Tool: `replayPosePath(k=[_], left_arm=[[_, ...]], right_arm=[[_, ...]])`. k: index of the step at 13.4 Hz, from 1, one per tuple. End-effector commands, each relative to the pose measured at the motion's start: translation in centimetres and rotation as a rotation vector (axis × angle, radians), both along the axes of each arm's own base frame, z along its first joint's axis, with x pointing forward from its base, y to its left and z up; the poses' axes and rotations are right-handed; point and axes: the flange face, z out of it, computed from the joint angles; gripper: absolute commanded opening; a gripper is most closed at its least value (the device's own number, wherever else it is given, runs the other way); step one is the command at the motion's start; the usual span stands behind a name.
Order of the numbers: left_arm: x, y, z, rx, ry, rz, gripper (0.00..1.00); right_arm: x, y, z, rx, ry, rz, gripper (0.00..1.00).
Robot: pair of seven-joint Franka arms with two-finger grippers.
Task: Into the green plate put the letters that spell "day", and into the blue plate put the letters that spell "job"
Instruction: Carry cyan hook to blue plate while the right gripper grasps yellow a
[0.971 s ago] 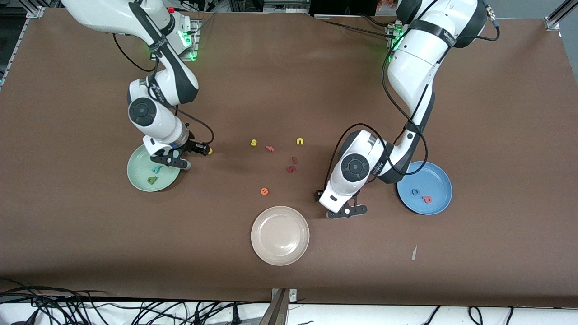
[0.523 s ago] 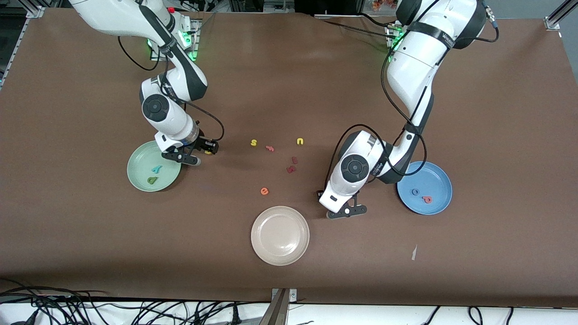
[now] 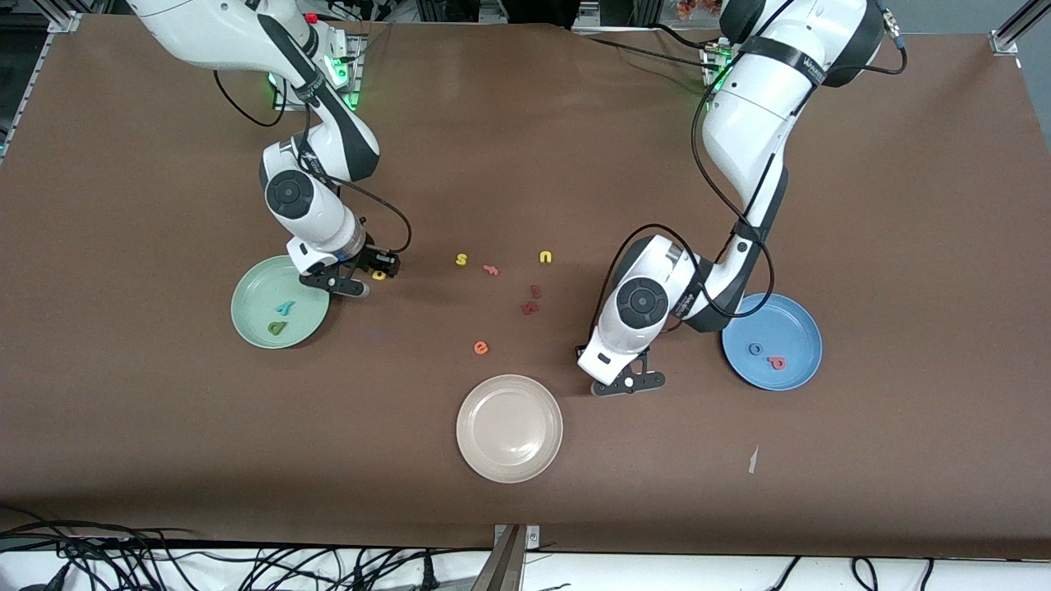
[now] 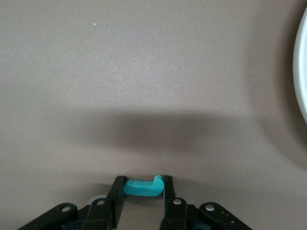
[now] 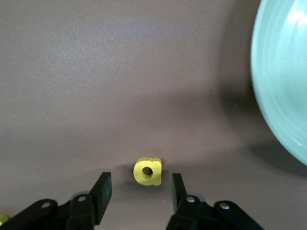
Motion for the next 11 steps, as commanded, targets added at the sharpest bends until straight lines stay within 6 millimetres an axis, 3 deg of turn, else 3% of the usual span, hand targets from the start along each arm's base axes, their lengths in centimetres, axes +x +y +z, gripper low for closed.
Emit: replayPosePath(k=[1,2,7,9,11], left_arm=[[-0.1,0.8,0.1,0.033,-0.004,-0.032,0.12],[0.2,1.4,1.7,0.042,0.007,-0.080,0.13],[2.1,11.9,9.9,0.095,0.144,-0.252,0.15],[1.5,16.7,11.0,0.111,0.136,-0.345,0.15],[0.8,21.4,10.6,0.113,0.115,-0.399,0.15]], right_arm=[[-0.8,0.0,-0.6,-0.009,-0.024,0.022,0.57],[-0.9,0.0,-1.0,-0.006,-0.027,0.024,0.57],[-1.1,0.0,-1.3,-0.014,-0.029,0.043,0.47],[-1.1,0.0,-1.4,-0.014,-0.030,0.046,0.43],[-1.1,-0.1,-1.5,-0.015,-0.030,0.046,0.43]])
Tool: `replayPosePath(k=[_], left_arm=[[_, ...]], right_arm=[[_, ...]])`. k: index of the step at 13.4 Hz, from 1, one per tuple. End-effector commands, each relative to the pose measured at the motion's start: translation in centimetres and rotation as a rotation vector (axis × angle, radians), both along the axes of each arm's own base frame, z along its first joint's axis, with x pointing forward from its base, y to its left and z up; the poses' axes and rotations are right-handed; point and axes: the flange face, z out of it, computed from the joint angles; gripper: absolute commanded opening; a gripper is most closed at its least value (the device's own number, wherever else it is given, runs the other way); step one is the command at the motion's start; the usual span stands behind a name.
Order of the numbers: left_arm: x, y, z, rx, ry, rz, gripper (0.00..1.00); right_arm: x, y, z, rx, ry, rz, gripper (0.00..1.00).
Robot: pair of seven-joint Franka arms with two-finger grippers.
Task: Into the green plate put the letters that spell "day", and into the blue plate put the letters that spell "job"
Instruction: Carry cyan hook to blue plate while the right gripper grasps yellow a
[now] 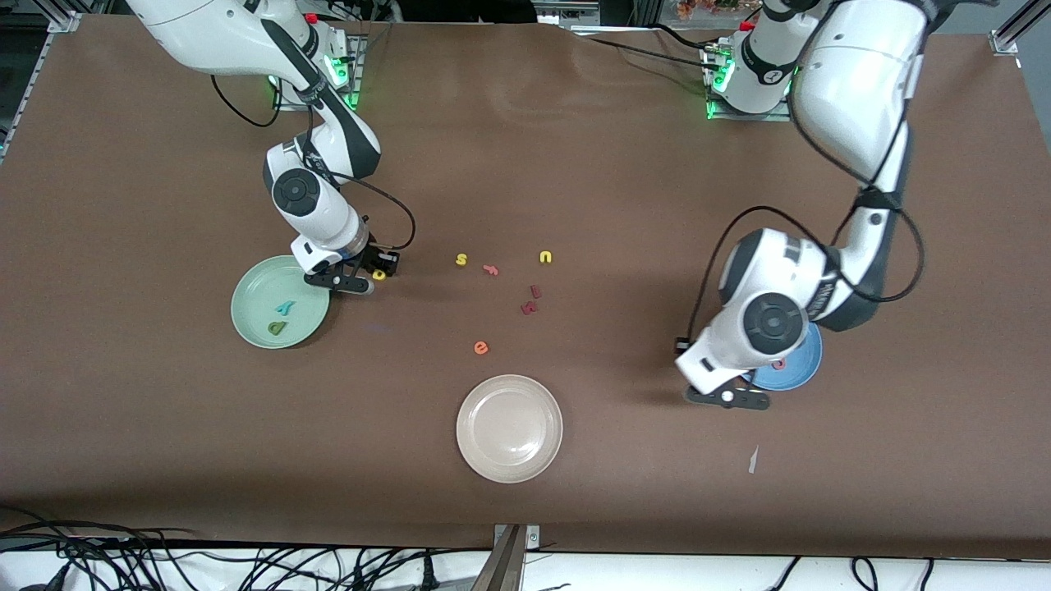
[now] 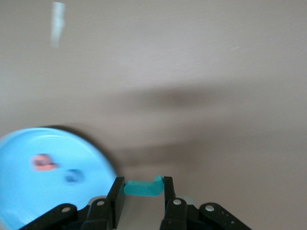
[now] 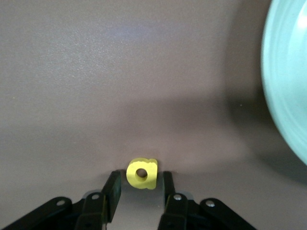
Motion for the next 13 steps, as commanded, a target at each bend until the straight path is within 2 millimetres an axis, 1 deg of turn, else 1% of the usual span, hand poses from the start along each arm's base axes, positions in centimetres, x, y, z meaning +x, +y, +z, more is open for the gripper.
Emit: replayPosePath(k=[1,2,3,4,5,6,7,8,9,10,12,13], left_arm=[[-2.5,5.1,-0.7,-0.007,-0.010,-0.103,0.15],[-2.5,6.6,-1.4,-0.014,-0.015,-0.119,0.15],[-2.6,7.8,-2.3,-0.022,-0.019,-0.143,0.18],[-2.8,9.0,-3.4,-0.029,-0.039,-0.152,0.33],[-2.9,9.9,-4.1,-0.034,-0.040,-0.148,0.83],[-2.9,10.4,-4.1,-0.040,-0.038,-0.134,1.00],[-2.7,10.5,-3.7,-0.042,-0.038,-0.129,1.00],[-2.4,10.1,-2.8,-0.042,-0.032,-0.124,1.00],[-1.7,9.8,-1.4,-0.041,-0.030,-0.122,1.00],[-1.0,9.9,0.3,-0.059,-0.024,-0.097,1.00],[0.4,9.6,4.4,-0.108,-0.010,-0.050,1.00],[1.0,9.7,6.5,-0.106,-0.011,-0.047,1.00]], right_arm=[[-0.3,-0.1,-0.2,-0.004,-0.012,0.001,0.43],[-0.3,-0.1,-0.2,-0.005,-0.013,0.003,0.42],[-0.3,0.0,-0.2,-0.009,-0.015,0.013,0.37],[-0.3,0.0,-0.2,-0.010,-0.016,0.014,0.29],[-0.3,0.0,-0.2,-0.010,-0.016,0.014,0.24],[-0.3,0.0,-0.2,-0.010,-0.016,0.014,0.19],[-0.3,0.0,-0.2,-0.010,-0.016,0.014,0.13],[-0.3,0.0,-0.2,-0.010,-0.016,0.016,0.12],[-0.2,0.0,0.1,-0.010,-0.019,0.017,0.12],[0.1,0.0,0.9,-0.011,-0.031,0.022,0.11],[0.8,-0.4,3.5,-0.033,-0.039,0.069,0.11],[1.8,-1.5,4.7,-0.054,-0.034,0.090,0.11]])
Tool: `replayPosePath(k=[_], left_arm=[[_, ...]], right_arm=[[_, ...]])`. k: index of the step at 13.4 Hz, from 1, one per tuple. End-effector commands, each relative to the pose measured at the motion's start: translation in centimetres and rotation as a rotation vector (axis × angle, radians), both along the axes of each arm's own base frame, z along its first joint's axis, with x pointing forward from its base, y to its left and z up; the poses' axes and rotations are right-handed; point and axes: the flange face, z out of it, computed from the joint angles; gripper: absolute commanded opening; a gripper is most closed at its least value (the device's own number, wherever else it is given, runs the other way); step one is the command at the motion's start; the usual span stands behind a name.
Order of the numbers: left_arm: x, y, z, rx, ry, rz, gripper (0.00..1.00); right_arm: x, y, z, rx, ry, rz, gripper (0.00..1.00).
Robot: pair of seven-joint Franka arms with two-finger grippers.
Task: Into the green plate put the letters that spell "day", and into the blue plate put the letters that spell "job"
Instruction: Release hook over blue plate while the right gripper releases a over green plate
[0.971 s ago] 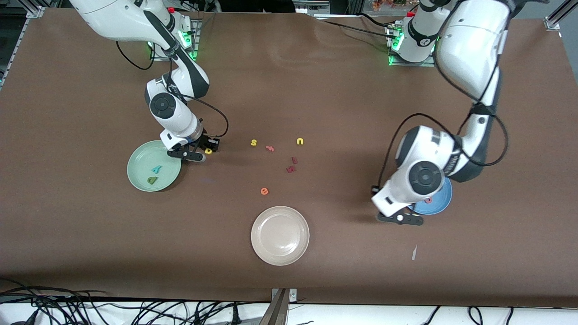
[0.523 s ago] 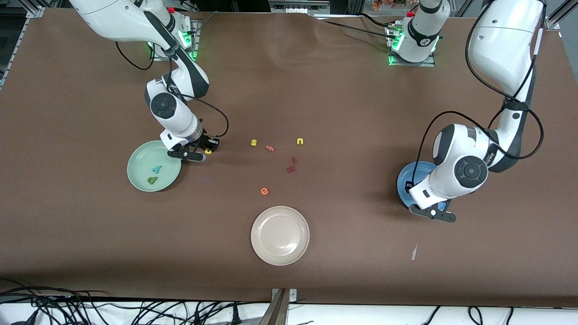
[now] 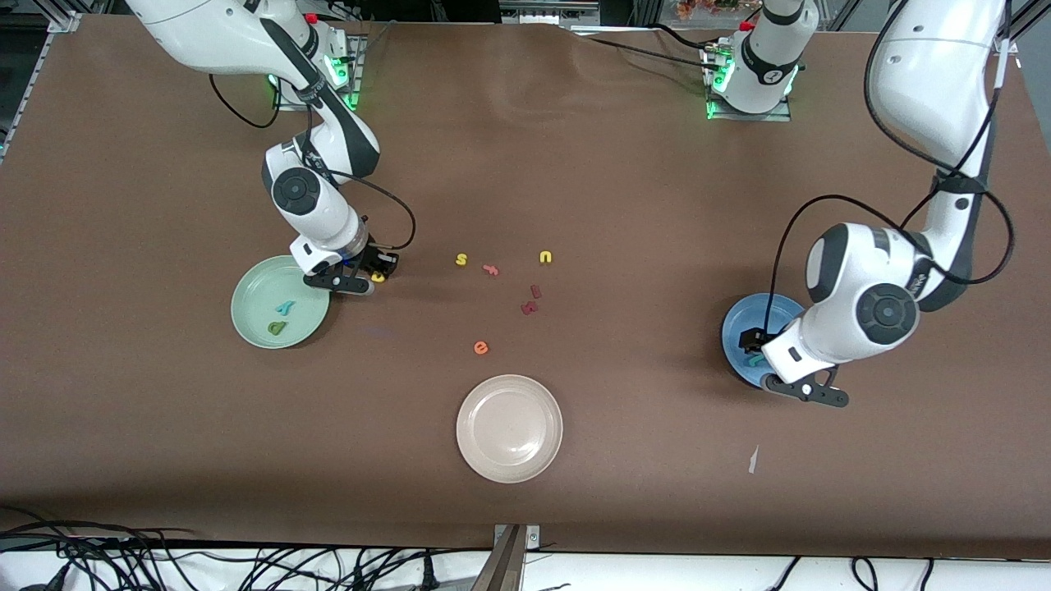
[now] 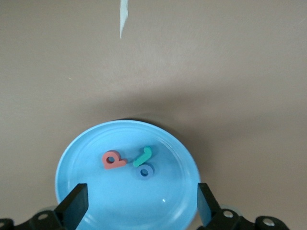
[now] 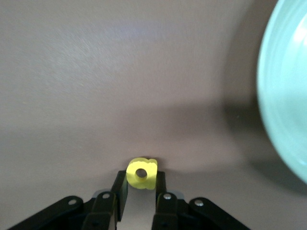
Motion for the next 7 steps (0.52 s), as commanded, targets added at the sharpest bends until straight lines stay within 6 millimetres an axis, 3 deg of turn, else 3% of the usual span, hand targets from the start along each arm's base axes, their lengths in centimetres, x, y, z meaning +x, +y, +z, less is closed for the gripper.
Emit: replayPosePath(k=[1,5,7], left_arm=[[1.4,0.1,6.2,-0.023,0.004,0.020,1.00],[1.3,0.7,11.8,-0.002,0.073,0.092,1.00],[1.2,2.0,13.1,0.001,0.086,0.108,1.00]], right_arm=[[2.0,-3.1,4.4,-0.065,-0.005,0.075,0.11],[5.0,-9.8,7.9,-0.126,0.033,0.193,0.12],[5.4,-12.4,8.4,-0.133,0.039,0.213,0.17]])
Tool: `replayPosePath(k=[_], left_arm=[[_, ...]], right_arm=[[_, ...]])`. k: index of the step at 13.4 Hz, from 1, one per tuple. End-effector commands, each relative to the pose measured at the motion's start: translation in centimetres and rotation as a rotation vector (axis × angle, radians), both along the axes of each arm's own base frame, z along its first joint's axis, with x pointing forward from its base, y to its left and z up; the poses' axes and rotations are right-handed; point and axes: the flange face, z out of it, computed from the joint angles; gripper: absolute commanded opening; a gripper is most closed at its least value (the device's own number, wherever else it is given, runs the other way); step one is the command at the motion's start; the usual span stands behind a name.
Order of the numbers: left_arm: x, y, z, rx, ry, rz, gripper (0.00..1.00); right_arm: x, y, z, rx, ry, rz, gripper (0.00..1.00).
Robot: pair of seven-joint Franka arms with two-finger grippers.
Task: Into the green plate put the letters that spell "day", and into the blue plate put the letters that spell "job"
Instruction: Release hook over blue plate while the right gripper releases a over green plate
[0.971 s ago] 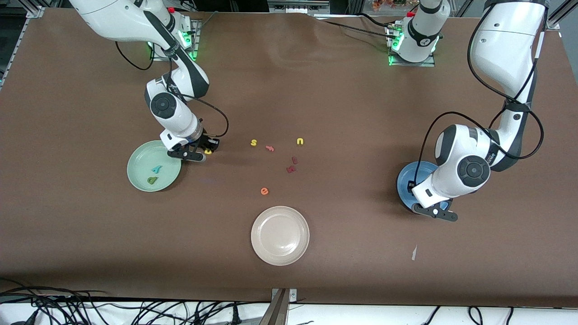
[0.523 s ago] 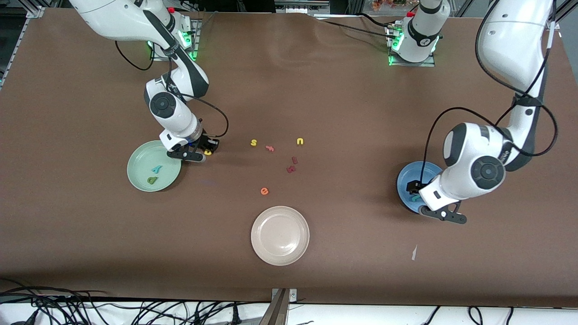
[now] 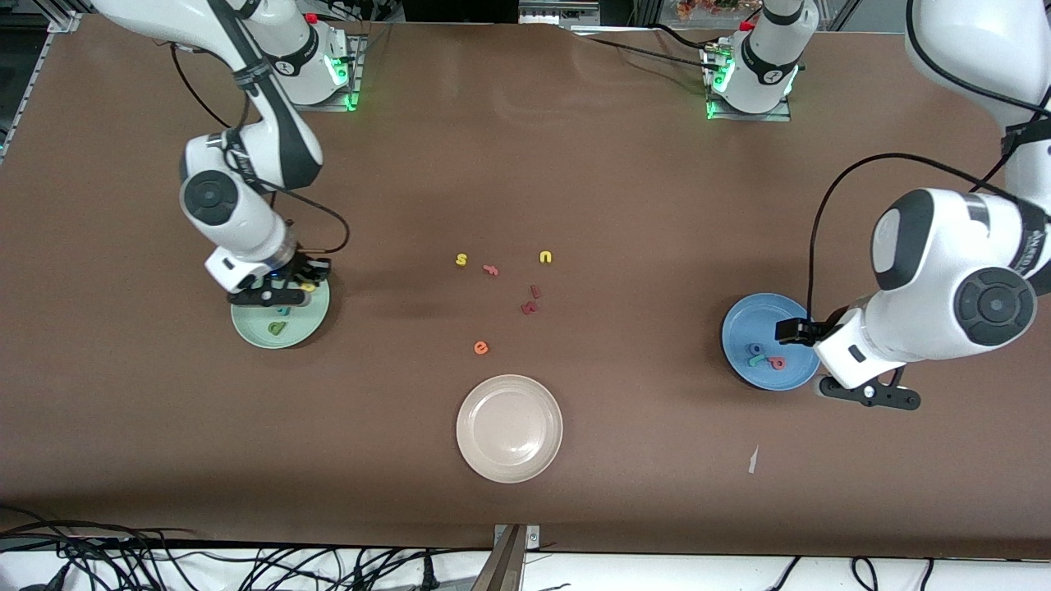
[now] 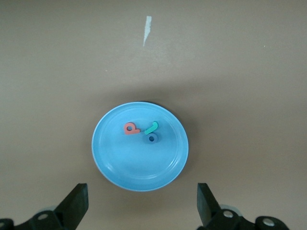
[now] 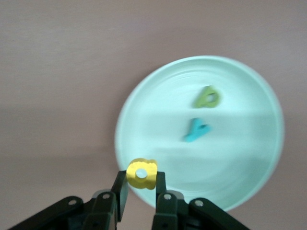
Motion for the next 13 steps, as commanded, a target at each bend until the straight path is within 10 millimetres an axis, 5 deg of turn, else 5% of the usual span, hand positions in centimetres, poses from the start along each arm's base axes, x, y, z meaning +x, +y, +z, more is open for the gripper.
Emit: replayPosePath(k=[1,3,7,13], left_arm=[[-0.3,1.8,2.4,-0.019,0.024,0.039,1.00],[-1.3,2.5,6.6,-0.008,-0.030,0.050,1.00],[-5.0,3.3,11.5,-0.080,-0.066,0.105,1.00],[-11.4,3.5,14.8,-0.041,-0.070,0.100,1.00]], right_arm=[[0.1,-1.6,0.7,-0.011,0.011,0.035,0.40],[0.4,-1.8,0.9,-0.006,0.004,0.024,1.00],[1.9,-2.1,3.2,0.027,-0.034,-0.019,1.00],[6.5,-1.2,14.1,0.052,0.016,-0.056,1.00]])
